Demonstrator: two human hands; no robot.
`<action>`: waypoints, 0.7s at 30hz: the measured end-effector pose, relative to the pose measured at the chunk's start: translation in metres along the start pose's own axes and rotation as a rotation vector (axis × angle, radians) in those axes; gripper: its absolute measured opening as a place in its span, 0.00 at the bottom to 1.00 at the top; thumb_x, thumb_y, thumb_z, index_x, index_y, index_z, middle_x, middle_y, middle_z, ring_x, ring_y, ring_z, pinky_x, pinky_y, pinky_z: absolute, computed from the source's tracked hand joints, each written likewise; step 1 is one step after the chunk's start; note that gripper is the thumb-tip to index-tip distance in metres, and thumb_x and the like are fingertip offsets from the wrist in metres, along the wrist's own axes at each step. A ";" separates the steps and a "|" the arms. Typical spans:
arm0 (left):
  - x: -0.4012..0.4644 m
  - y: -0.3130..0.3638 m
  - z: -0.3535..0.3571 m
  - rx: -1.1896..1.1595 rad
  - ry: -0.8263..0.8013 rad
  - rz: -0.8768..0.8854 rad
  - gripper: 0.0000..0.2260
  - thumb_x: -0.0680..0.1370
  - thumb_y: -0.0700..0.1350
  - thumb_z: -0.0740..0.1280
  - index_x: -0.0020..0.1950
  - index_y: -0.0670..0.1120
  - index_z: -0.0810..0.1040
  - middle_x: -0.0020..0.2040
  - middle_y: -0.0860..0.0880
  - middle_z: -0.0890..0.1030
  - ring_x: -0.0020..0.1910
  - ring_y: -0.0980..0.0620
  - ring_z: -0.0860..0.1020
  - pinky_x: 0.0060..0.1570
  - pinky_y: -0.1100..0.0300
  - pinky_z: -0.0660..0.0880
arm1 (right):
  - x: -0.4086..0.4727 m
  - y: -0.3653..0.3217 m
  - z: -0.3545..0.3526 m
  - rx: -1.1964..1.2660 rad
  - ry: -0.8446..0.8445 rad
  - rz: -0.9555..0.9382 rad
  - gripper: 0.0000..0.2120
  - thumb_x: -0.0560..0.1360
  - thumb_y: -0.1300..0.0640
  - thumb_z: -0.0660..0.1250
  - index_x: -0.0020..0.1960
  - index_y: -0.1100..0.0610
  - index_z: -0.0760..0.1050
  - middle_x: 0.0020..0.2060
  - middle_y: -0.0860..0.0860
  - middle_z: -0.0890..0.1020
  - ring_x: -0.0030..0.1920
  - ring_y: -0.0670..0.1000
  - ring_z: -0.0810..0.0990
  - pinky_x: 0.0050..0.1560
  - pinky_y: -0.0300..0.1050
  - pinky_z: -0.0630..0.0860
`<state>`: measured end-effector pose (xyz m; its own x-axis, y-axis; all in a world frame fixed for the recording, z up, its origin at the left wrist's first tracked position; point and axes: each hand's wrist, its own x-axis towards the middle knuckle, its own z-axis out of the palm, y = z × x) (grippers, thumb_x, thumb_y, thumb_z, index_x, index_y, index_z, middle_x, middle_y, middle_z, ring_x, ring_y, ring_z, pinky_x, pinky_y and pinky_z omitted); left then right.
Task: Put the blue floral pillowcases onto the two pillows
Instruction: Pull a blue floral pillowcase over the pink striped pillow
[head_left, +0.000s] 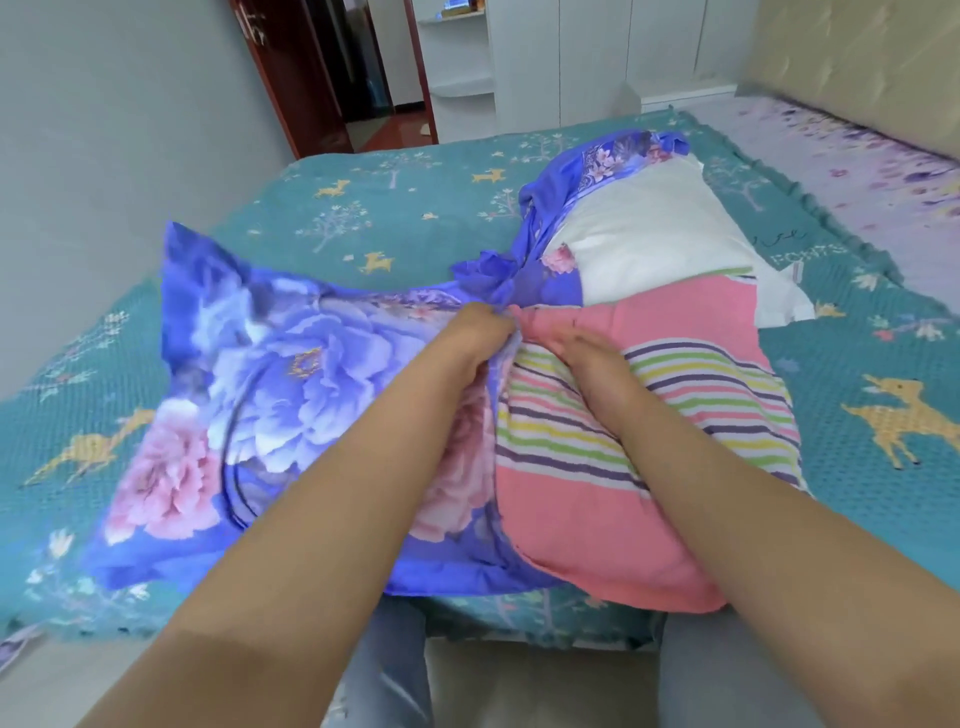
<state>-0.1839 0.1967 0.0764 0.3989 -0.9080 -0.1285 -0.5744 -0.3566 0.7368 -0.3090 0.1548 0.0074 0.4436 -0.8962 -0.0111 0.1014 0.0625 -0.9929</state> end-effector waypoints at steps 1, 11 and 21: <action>-0.001 -0.008 -0.008 0.067 0.010 -0.003 0.08 0.77 0.38 0.61 0.41 0.38 0.77 0.46 0.32 0.78 0.46 0.41 0.77 0.40 0.53 0.71 | 0.004 0.001 0.003 -0.063 0.094 -0.063 0.11 0.76 0.60 0.66 0.56 0.63 0.80 0.53 0.55 0.83 0.48 0.44 0.81 0.53 0.38 0.74; -0.063 -0.040 -0.039 0.889 0.103 0.012 0.19 0.76 0.47 0.61 0.66 0.44 0.67 0.61 0.43 0.76 0.59 0.42 0.75 0.47 0.55 0.69 | -0.033 -0.025 0.030 -0.626 -0.127 -0.213 0.10 0.76 0.55 0.65 0.43 0.57 0.83 0.43 0.50 0.85 0.43 0.47 0.82 0.53 0.43 0.75; -0.073 -0.027 -0.029 -0.095 0.149 -0.093 0.15 0.78 0.35 0.56 0.31 0.40 0.70 0.26 0.45 0.75 0.24 0.52 0.73 0.21 0.70 0.66 | -0.062 -0.008 0.040 0.168 -0.452 0.400 0.42 0.73 0.29 0.39 0.66 0.57 0.70 0.63 0.56 0.77 0.56 0.55 0.79 0.56 0.47 0.76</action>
<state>-0.1770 0.2789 0.0848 0.5523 -0.8271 -0.1043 -0.4630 -0.4084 0.7866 -0.3016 0.2279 0.0209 0.8052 -0.5170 -0.2906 -0.0285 0.4557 -0.8897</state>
